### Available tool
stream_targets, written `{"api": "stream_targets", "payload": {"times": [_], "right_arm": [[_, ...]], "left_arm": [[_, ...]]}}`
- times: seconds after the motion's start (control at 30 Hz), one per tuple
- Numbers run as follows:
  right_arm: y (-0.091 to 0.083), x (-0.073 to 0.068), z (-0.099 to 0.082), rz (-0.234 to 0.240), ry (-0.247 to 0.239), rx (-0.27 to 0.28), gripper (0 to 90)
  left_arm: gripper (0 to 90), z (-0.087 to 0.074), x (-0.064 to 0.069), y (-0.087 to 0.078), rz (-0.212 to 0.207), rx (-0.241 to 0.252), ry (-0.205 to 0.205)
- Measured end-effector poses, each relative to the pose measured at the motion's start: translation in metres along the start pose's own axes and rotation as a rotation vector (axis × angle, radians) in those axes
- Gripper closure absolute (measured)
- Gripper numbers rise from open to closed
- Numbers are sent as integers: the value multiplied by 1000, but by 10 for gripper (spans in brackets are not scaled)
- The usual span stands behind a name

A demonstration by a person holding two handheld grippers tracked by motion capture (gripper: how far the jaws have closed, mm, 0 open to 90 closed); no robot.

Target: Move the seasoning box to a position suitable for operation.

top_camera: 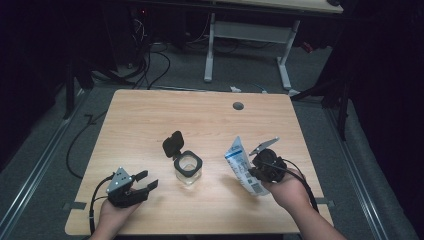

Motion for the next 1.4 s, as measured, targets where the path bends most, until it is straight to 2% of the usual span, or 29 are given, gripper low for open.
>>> {"api": "stream_targets", "payload": {"times": [0.13, 0.23, 0.67, 0.83, 1.0, 1.1, 1.27, 1.4], "right_arm": [[-2, 0, 3, 7, 3, -21, 900], [-5, 1, 6, 9, -17, -45, 900], [-10, 1, 12, 13, -31, -93, 900], [-8, 1, 12, 20, -27, -91, 900], [-10, 0, 13, 26, -32, -91, 900], [-12, -1, 14, 29, -31, -93, 900], [-17, -1, 18, 29, -41, -85, 900], [-20, -2, 21, 30, -42, -87, 900]], "left_arm": [[429, 0, 1, 0, -1, -1, 4], [428, 0, 1, 0, -1, -2, 6], [430, 0, 4, 0, -11, 5, 13], [432, 1, 9, -2, -23, 21, 25], [429, 2, 21, -4, -44, 47, 52], [427, 1, 29, -4, -68, 46, 59], [421, -1, 46, -1, -118, 44, 78], [395, -4, 67, 5, -175, 43, 94]]}}
Point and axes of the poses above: each handheld gripper's, and its own axes: y roughly forward along the jaws, z roughly out of its top, x roughly to its right, the point moved 3 cm from there along y, roughly forward along the jaws, and after that the axes turned 13 degrees about -y, right-handed, at the moved point
